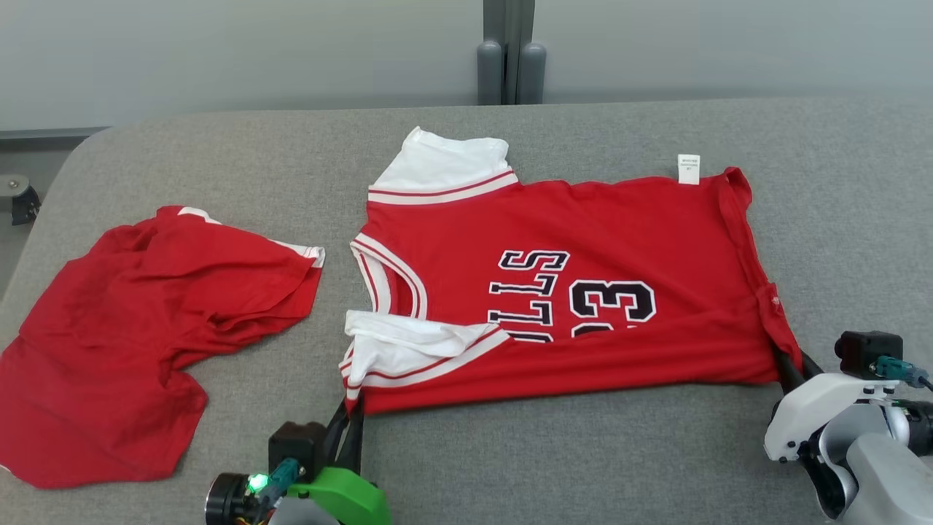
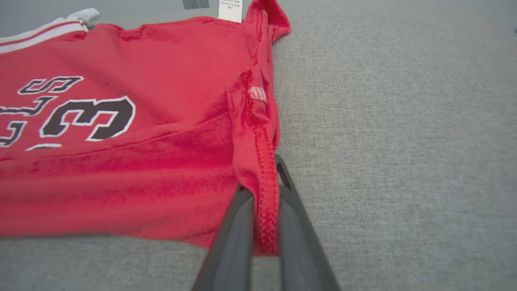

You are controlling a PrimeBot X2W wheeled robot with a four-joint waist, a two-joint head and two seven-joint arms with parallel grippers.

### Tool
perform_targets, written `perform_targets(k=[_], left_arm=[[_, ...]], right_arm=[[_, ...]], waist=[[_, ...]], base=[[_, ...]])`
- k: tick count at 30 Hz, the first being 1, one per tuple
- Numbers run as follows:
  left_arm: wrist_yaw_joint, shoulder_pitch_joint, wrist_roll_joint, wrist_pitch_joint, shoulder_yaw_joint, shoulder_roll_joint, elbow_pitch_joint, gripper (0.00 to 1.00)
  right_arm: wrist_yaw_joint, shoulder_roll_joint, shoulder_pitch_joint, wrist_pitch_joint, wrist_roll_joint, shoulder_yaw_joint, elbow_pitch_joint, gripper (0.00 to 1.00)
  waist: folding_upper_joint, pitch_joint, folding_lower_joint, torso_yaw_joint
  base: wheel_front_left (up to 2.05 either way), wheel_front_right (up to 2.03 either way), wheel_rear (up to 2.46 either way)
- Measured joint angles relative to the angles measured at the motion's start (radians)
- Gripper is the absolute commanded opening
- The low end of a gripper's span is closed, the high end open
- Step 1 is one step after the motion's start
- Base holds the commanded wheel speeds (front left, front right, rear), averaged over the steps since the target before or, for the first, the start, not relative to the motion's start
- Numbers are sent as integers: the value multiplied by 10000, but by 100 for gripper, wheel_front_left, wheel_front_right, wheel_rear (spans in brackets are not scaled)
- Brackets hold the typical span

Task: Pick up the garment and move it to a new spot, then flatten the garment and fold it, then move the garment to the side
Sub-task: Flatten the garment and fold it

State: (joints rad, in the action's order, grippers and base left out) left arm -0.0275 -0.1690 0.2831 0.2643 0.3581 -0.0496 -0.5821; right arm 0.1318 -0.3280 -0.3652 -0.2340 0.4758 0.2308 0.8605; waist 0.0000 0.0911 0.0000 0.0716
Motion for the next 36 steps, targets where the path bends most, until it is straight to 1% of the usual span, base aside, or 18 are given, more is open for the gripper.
perform_targets(k=[4,7,10,11,12,13,14,15,17,21,22,24,28,30,33,36], left_arm=[[12,448,-31,0,-35,-134,-23,0],[13,735,-31,0,-56,-201,-17,0],[-2,924,-31,0,-94,-236,29,0],[-4,969,-17,0,-130,-234,73,0],[-2,1000,13,0,-136,-234,79,0],[-2,1032,56,-2,-117,-234,52,42],[0,1057,54,-75,-67,-234,10,64],[-6,1077,52,-115,-33,-236,-46,100],[-253,1078,54,-119,-123,-224,-42,100],[-640,970,54,-73,-441,-238,253,100],[-717,897,52,-63,-558,-240,416,100],[-796,774,31,-40,-895,-238,1252,100],[-794,668,-201,-2,-1507,-173,3024,100],[-713,667,-307,-2,-1664,-130,3499,100],[-570,509,-466,-2,-1661,-75,3626,100],[-372,-349,-621,0,-1482,-58,3317,100]], right_arm=[[0,36,724,562,474,54,-746,0],[0,-59,1334,984,652,69,-1344,0],[0,-90,1860,1465,894,-148,-1881,0],[0,-40,2020,1563,1014,-295,-2050,34],[0,-17,2129,1553,1024,-403,-2197,90],[0,6,2191,1549,1012,-569,-2322,100],[-4,0,2219,1613,995,-734,-2418,100],[-12,-6,2257,1655,892,-859,-2562,100],[-12,79,2335,1636,704,-1097,-2796,100],[-12,186,2332,1197,-54,-1824,-3233,100],[-12,272,2330,1039,-201,-2015,-3363,100],[-12,431,2327,642,-571,-2220,-3731,100],[-12,775,2278,115,-905,-2393,-4479,100],[-12,897,2150,4,-1081,-2385,-4782,100],[-12,1083,1871,-104,-1371,-2391,-4951,100],[-12,1216,1490,-157,-1597,-2428,-4953,100]], waist=[[0,-314,0,-79],[0,-527,0,-149],[0,-695,0,-213],[0,-730,0,-239],[0,-745,0,-263],[0,-750,0,-286],[0,-737,0,-298],[0,-713,0,-301],[0,-666,0,-305],[0,-526,0,-335],[1,-493,0,-345],[0,-428,0,-367],[0,-276,0,-448],[0,-182,0,-514],[0,28,0,-631],[0,334,0,-726]], base=[[0,0,0],[0,0,0],[0,0,0],[0,0,0],[0,0,0],[0,0,0],[0,0,0],[0,0,0],[0,0,0],[0,0,0],[0,0,0],[0,0,0],[0,0,0],[0,0,0],[0,0,0],[0,0,0]])
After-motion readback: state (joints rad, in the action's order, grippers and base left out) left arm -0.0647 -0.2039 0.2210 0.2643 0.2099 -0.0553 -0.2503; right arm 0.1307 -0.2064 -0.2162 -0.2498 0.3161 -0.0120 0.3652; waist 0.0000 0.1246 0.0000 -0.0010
